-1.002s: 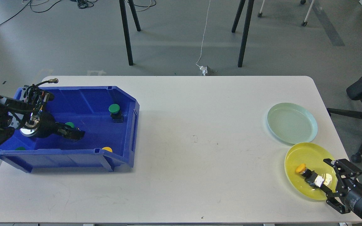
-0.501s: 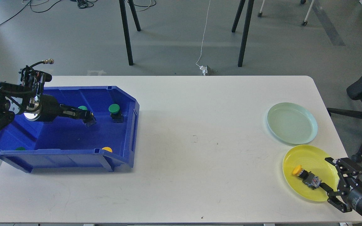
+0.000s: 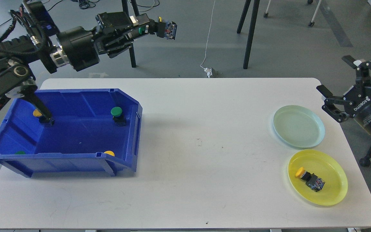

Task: Pass button and place on color plate
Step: 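Lift the green button and raise it toward the right gripper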

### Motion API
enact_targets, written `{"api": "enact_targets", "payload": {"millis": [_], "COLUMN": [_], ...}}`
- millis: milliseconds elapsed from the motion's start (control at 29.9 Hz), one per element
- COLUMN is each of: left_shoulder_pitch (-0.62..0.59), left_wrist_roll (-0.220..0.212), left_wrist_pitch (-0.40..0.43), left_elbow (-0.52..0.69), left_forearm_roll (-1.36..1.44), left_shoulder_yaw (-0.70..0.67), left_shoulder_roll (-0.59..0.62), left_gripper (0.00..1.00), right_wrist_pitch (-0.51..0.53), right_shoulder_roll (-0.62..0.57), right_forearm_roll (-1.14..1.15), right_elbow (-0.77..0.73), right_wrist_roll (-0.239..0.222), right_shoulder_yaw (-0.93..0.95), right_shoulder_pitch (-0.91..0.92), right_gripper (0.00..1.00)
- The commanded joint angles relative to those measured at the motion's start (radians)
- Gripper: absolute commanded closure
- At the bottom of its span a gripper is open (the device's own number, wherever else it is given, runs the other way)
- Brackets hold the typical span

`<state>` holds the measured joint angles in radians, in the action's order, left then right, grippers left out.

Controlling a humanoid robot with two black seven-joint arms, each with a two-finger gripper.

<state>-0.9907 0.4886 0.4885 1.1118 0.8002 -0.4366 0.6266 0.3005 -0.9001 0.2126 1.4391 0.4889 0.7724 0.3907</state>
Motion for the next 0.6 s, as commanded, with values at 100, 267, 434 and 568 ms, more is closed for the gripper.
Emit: {"api": "enact_targets", "payload": {"millis": [100,267,434,568], "left_shoulder_pitch": [0.052,0.052,0.052,0.052], "left_wrist_roll": [0.000,0.000,0.000,0.000], "left_wrist_pitch": [0.000,0.000,0.000,0.000], "left_elbow": [-0.072,-0.072,-0.072,-0.072], "left_forearm_roll": [-0.010,-0.007,-0.007,-0.007], "left_shoulder_yaw": [-0.002,-0.001,-0.001,-0.001], "left_shoulder_roll": [-0.136,-0.139,-0.139,-0.139], "left_gripper": [0.96,0.96,0.96,0.96], "right_wrist_pitch": [-0.009,-0.012,-0.012,-0.012], "right_shoulder_roll": [0.295,0.432,0.550,0.593], "right_forearm_roll": [-0.010,-0.013,-0.019,-0.068], "right_elbow": [-0.167,-0.279,-0.312,-0.312], "right_wrist_roll": [-0.041,-0.050,-0.052,-0.052], "right_shoulder_yaw": [-0.164,-0.292,-0.306,-0.308], "right_shoulder_pitch": [0.288,0.416,0.467,0.478], "right_gripper": [0.00,0.00,0.00,0.00]}}
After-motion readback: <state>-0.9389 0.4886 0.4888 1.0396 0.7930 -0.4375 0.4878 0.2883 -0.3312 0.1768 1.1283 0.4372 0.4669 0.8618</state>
